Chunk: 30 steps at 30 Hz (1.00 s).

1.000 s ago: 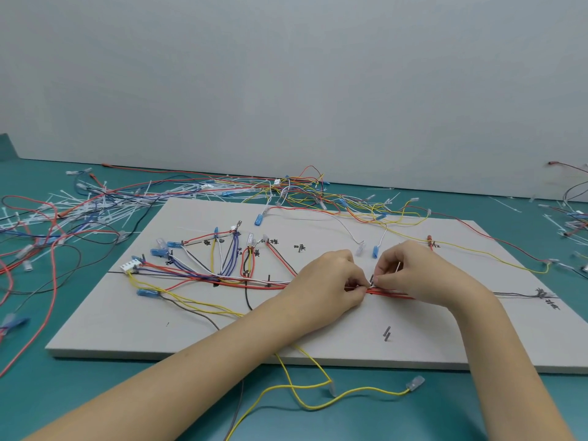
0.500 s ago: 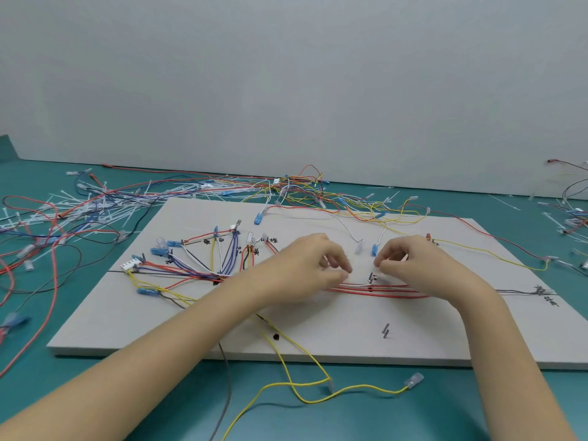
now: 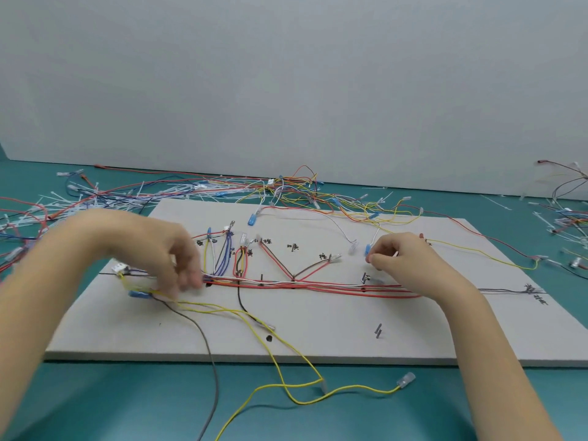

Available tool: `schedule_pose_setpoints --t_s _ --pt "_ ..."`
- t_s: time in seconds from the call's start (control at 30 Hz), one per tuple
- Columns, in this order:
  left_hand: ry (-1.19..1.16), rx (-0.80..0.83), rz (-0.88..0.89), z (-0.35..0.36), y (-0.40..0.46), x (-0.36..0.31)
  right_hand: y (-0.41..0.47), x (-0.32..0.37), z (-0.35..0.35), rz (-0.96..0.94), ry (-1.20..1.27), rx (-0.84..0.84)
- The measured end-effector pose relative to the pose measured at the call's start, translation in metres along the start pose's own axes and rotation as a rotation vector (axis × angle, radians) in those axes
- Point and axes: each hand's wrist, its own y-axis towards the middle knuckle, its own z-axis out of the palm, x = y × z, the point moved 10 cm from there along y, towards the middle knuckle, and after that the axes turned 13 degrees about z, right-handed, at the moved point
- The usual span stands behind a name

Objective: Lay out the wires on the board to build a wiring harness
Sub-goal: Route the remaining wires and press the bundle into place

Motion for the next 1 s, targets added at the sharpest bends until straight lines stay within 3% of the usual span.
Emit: schedule_pose_setpoints --t_s 0.13,0.27,0.47,0.77,1.0 --pt "-0.063 -0.038 -0.143 -0.008 -0.025 0.045 0.000 -0.001 0.003 0.010 0.009 0.014" --pt "-0.024 -0.009 -0.220 -0.006 -0.022 0.049 0.000 -0.001 0.005 0.023 0.017 0.032" --pt "0.095 -0.113 -0.303 -0.019 -0.024 0.050 0.000 -0.002 0.007 0.030 0.019 0.046" --pt "-0.028 -0.109 -0.190 -0.017 -0.023 0.051 0.000 -0.001 0.003 0.019 0.022 0.008" --pt "-0.174 -0.259 0.134 -0.022 -0.006 0.000 -0.002 0.012 0.000 -0.053 0.093 -0.049"
